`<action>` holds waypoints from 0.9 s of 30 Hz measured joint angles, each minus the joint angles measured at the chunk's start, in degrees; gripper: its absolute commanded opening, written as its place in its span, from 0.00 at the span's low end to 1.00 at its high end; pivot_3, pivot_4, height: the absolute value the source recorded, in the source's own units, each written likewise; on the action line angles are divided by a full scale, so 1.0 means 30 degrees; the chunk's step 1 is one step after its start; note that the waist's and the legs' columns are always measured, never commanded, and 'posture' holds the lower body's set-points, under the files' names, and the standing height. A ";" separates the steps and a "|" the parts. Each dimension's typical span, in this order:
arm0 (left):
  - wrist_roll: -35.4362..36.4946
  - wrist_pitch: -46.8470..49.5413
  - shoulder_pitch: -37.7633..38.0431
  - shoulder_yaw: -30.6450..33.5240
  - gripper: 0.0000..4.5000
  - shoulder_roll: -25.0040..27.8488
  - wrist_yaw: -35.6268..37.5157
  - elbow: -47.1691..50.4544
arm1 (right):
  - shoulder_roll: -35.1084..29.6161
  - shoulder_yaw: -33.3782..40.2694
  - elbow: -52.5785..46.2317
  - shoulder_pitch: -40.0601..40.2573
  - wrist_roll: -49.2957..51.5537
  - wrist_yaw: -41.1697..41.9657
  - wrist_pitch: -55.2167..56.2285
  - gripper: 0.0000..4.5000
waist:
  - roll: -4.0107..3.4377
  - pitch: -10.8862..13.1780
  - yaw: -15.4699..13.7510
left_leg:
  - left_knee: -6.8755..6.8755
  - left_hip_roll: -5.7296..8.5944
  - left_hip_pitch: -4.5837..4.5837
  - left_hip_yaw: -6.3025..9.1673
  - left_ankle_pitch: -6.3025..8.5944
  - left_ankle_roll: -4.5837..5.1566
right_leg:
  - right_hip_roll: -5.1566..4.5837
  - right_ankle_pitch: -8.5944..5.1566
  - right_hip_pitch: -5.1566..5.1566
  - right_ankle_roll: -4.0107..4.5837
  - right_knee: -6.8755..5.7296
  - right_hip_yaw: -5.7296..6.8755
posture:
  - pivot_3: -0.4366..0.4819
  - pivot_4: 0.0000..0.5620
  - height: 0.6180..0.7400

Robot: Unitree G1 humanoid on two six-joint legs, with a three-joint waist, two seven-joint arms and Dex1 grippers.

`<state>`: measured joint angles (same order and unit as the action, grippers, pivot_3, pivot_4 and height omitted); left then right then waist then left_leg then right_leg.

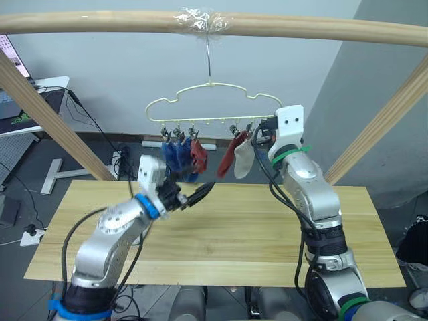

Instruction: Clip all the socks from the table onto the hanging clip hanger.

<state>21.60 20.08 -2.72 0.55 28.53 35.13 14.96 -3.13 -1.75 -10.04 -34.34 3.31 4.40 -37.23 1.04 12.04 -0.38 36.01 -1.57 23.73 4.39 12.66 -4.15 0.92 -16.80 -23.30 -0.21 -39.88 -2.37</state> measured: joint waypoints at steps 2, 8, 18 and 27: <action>-0.1403 -0.1250 0.0382 0.0103 0.79 -0.0012 -0.0947 -0.1459 | -0.0291 0.0145 -0.0611 0.0050 0.0502 0.0563 -0.1139 0.01 | 0.0003 -0.0002 -0.0058 | 0.0003 -0.0001 -0.0001 0.0002 -0.0002 0.0002 | -0.0005 0.0001 0.0000 0.0000 -0.0005 -0.0001 | 0.62 0.21 1.00; -0.3506 -0.2681 0.0106 0.2251 0.99 0.0088 -0.3680 -0.6737 | -0.1729 0.0802 -0.2246 0.0071 0.1459 0.1503 -0.3304 0.00 | 0.0038 -0.0057 -0.0243 | 0.0013 0.0010 0.0002 0.0001 -0.0006 0.0005 | -0.0004 0.0006 -0.0001 0.0009 -0.0007 0.0017 | 0.62 0.19 1.00; -0.3999 -0.3102 -0.4229 0.1932 0.99 -0.1346 -0.3698 -1.4084 | -0.1392 0.0838 -0.2836 0.0738 0.1609 0.1120 -0.4150 0.00 | 0.0185 -0.0438 -0.0322 | 0.0029 0.0047 0.0005 -0.0035 -0.0015 -0.0002 | -0.0009 0.0029 0.0001 0.0000 -0.0020 0.0060 | 0.60 0.21 1.00; -0.5521 -0.2997 -0.5651 0.1852 0.99 -0.0781 -0.5284 -1.7093 | -0.1323 0.0910 -0.3111 0.0735 0.1618 0.0976 -0.4558 0.00 | 0.0185 -0.0440 -0.0292 | 0.0027 0.0026 -0.0006 -0.0008 -0.0015 0.0000 | 0.0014 0.0047 0.0001 0.0031 -0.0037 0.0057 | 0.59 0.26 1.00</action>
<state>5.04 11.09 -19.67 6.10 26.19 19.28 -36.32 -7.10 0.98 -19.38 -32.13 8.17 7.33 -50.91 1.60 10.72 -1.25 36.09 -1.50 23.71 4.36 12.62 -4.15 0.96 -16.66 -23.30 -0.12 -39.99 -2.20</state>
